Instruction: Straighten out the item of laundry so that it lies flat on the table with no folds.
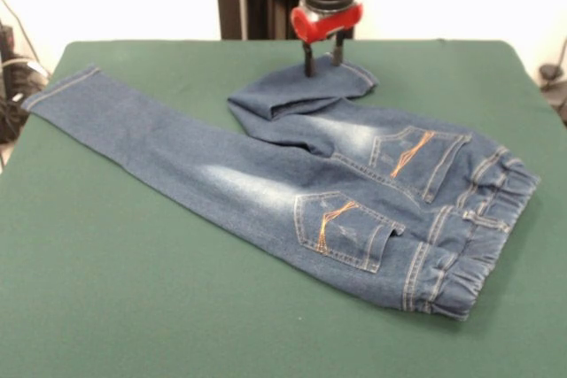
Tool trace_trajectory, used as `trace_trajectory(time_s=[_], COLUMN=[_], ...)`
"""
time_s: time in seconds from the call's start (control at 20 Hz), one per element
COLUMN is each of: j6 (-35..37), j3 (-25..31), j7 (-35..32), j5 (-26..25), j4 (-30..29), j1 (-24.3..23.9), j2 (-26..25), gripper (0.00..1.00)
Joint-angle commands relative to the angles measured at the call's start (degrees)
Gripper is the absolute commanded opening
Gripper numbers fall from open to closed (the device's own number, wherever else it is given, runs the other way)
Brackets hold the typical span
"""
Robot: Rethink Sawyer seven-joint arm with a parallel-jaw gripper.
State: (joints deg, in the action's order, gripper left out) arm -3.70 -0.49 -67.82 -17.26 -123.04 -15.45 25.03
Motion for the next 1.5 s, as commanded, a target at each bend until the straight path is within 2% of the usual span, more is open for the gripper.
trace_trajectory(time_s=[0.05,0.1,0.15,0.55,0.8,1.15,1.2,1.5], j6=[-7.2,-11.4,-12.3,-15.5,-19.7,-17.8,-17.3,-15.2], j3=[3.7,2.9,2.9,1.4,-3.1,-2.3,-2.1,-2.2], j7=[-11.7,-12.6,-12.8,-13.1,-14.0,-13.1,-12.7,-12.0], j5=[1.3,1.0,0.9,1.1,4.8,4.0,3.9,3.9], j4=[11.9,11.9,12.0,13.4,13.1,13.2,13.2,13.4], j1=[1.3,1.8,1.7,3.0,8.2,7.9,7.6,7.7], j2=[-13.5,-14.1,-14.3,-16.5,-17.0,-17.3,-17.2,-16.6], gripper=[1.00,1.00,1.00,1.00,1.00,1.00,0.00,0.00])
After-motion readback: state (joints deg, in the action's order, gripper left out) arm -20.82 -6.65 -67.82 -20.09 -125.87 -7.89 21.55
